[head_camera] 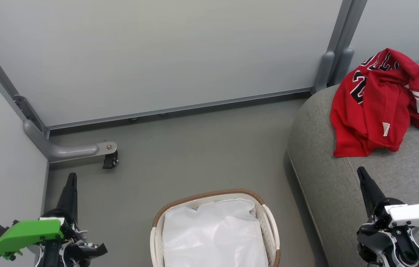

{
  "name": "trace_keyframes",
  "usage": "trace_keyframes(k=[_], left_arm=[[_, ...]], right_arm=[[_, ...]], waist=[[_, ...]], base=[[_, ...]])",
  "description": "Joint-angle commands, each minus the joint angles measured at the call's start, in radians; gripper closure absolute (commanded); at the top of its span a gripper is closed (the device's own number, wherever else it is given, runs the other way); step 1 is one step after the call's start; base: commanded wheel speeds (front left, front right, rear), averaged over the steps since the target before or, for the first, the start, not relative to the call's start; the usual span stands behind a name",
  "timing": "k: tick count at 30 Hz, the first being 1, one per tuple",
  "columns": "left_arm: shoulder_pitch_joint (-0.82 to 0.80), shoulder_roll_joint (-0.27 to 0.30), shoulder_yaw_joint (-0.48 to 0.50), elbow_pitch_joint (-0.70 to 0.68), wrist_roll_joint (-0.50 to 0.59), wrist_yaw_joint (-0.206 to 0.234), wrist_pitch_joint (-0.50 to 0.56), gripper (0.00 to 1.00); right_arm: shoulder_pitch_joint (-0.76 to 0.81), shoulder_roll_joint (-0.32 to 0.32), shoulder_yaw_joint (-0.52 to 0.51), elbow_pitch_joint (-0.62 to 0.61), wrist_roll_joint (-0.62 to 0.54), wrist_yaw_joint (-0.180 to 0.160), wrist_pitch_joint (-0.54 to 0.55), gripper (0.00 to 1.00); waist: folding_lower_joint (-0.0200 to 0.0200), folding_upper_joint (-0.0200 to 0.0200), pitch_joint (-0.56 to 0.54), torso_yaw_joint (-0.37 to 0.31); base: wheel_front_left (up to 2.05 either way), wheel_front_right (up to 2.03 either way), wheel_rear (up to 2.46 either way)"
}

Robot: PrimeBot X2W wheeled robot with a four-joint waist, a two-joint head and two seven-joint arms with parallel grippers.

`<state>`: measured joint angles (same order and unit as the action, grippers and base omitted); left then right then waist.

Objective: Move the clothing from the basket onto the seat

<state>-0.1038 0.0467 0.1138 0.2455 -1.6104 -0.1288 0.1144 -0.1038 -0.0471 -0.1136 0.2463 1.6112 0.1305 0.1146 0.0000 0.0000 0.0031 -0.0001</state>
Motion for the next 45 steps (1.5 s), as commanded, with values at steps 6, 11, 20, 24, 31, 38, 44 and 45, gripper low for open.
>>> trace_keyframes(k=[6, 11, 20, 24, 31, 38, 44, 45], left_arm=[[-0.01, 0.007, 0.002, -0.002, -0.005, -0.004, 0.003, 1.0], [-0.01, 0.007, 0.002, -0.002, -0.005, -0.004, 0.003, 1.0], [-0.01, 0.007, 0.002, -0.002, -0.005, -0.004, 0.003, 1.0], [-0.01, 0.007, 0.002, -0.002, -0.005, -0.004, 0.003, 1.0], [-0.01, 0.007, 0.002, -0.002, -0.005, -0.004, 0.003, 1.0], [-0.01, 0.007, 0.002, -0.002, -0.005, -0.004, 0.003, 1.0], [-0.01, 0.007, 0.002, -0.002, -0.005, -0.004, 0.003, 1.0], [-0.01, 0.007, 0.002, -0.002, -0.005, -0.004, 0.003, 1.0]], right_arm=[[-0.009, -0.006, -0.002, -0.004, 0.003, 0.0, 0.003, 1.0], [-0.009, -0.006, -0.002, -0.004, 0.003, 0.0, 0.003, 1.0], [-0.009, -0.006, -0.002, -0.004, 0.003, 0.0, 0.003, 1.0], [-0.009, -0.006, -0.002, -0.004, 0.003, 0.0, 0.003, 1.0], [-0.009, -0.006, -0.002, -0.004, 0.003, 0.0, 0.003, 1.0], [-0.009, -0.006, -0.002, -0.004, 0.003, 0.0, 0.003, 1.0], [-0.009, -0.006, -0.002, -0.004, 0.004, 0.0, 0.003, 1.0], [-0.009, -0.006, -0.002, -0.004, 0.004, 0.0, 0.003, 1.0]], waist=[[0.0, 0.0, 0.0, 0.0], [0.0, 0.0, 0.0, 0.0], [0.0, 0.0, 0.0, 0.0], [0.0, 0.0, 0.0, 0.0], [0.0, 0.0, 0.0, 0.0], [0.0, 0.0, 0.0, 0.0], [0.0, 0.0, 0.0, 0.0], [0.0, 0.0, 0.0, 0.0]], base=[[0.0, 0.0, 0.0], [0.0, 0.0, 0.0], [0.0, 0.0, 0.0], [0.0, 0.0, 0.0], [0.0, 0.0, 0.0], [0.0, 0.0, 0.0], [0.0, 0.0, 0.0], [0.0, 0.0, 0.0]])
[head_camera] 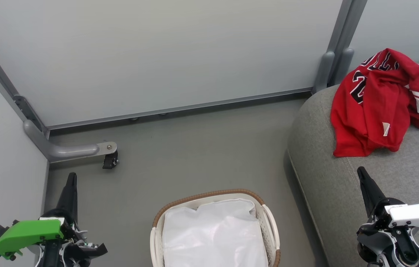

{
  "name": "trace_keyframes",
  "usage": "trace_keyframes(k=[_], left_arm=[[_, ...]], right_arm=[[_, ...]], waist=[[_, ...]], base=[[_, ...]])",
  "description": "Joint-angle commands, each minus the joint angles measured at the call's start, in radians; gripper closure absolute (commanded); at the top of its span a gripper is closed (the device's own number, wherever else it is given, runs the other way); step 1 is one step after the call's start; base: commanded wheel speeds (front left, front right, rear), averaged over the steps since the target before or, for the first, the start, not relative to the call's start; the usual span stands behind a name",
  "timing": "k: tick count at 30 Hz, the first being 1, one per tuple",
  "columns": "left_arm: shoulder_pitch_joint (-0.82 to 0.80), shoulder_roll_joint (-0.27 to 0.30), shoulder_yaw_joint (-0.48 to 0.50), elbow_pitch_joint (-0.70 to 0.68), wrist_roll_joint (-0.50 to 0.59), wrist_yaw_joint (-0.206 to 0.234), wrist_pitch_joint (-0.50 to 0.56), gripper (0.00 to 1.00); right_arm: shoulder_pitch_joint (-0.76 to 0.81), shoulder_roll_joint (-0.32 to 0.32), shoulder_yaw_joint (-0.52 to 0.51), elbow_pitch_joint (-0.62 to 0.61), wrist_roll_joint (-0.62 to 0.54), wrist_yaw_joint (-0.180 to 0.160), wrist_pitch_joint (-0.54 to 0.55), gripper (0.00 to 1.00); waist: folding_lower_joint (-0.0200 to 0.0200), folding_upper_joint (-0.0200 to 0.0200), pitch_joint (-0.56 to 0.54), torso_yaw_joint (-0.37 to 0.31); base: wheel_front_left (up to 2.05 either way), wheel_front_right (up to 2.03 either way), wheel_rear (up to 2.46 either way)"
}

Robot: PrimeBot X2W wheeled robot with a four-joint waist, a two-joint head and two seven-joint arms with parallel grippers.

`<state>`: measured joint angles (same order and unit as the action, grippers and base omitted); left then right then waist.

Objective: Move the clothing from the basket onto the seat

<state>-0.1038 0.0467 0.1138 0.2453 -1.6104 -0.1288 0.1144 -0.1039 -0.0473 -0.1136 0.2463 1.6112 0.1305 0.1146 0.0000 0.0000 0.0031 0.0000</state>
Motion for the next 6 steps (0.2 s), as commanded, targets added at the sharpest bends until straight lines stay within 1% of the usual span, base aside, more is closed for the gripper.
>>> trace_keyframes(k=[1, 6], left_arm=[[-0.01, 0.007, 0.002, -0.002, -0.005, -0.004, 0.003, 1.0], [-0.01, 0.007, 0.002, -0.002, -0.005, -0.004, 0.003, 1.0]], right_arm=[[-0.009, -0.006, -0.002, -0.004, 0.004, 0.0, 0.003, 1.0], [-0.009, -0.006, -0.002, -0.004, 0.004, 0.0, 0.003, 1.0]], waist=[[0.0, 0.0, 0.0, 0.0], [0.0, 0.0, 0.0, 0.0]], base=[[0.0, 0.0, 0.0], [0.0, 0.0, 0.0]])
